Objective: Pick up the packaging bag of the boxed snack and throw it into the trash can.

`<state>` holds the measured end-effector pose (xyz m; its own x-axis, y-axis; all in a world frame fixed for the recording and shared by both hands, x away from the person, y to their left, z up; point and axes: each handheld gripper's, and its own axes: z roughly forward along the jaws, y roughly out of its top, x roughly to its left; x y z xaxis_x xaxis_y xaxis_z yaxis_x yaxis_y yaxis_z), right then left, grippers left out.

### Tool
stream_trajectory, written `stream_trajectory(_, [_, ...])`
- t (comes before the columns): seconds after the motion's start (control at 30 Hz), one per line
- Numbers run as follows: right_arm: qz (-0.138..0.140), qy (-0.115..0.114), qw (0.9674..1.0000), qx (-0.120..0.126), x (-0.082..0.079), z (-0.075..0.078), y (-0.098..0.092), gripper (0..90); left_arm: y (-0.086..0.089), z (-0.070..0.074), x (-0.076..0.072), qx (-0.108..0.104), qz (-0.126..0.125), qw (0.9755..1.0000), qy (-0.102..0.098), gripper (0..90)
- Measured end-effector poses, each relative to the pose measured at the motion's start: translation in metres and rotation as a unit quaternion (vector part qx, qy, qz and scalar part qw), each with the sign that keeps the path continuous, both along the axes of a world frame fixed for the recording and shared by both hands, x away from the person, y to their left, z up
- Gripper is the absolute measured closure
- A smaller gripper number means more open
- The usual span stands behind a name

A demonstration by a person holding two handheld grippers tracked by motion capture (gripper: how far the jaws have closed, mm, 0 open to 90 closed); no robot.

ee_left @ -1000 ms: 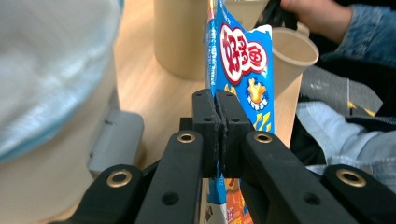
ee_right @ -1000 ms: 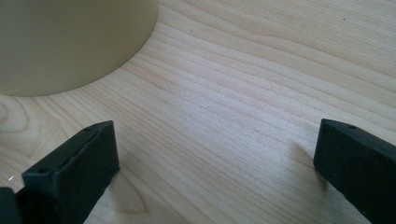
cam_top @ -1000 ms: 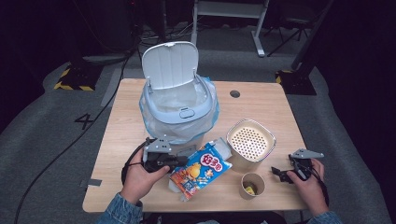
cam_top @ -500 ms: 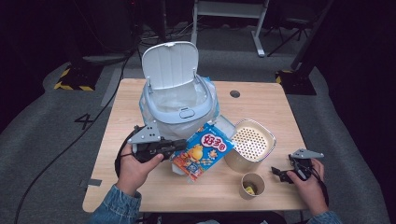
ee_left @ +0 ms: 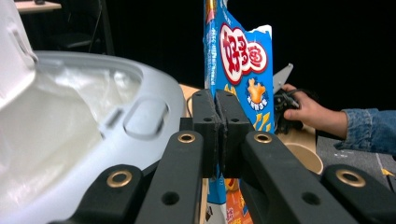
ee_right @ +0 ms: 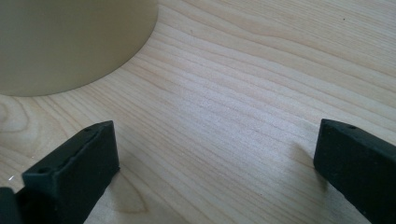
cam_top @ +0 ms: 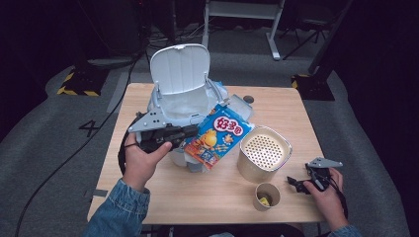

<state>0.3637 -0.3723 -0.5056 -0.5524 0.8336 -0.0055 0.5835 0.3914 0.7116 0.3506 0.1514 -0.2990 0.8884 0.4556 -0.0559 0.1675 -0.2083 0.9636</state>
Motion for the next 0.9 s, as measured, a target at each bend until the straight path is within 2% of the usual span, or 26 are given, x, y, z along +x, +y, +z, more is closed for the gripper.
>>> stream_trajectory(0.33, [0.0, 0.0, 1.0, 0.0, 0.0, 0.0, 0.0, 0.1, 0.006, 0.029, 0.009, -0.029, 0.016, 0.9991, -0.026, 87.9])
stream_trajectory(0.67, [0.0, 0.0, 1.0, 0.0, 0.0, 0.0, 0.0, 0.1, 0.008, 0.053, 0.017, -0.058, 0.04, 0.9965, -0.044, 88.0])
stream_trajectory(0.9, [0.0, 0.0, 1.0, 0.0, 0.0, 0.0, 0.0, 0.1, 0.009, 0.067, 0.024, -0.061, 0.056, 0.995, -0.055, 88.0])
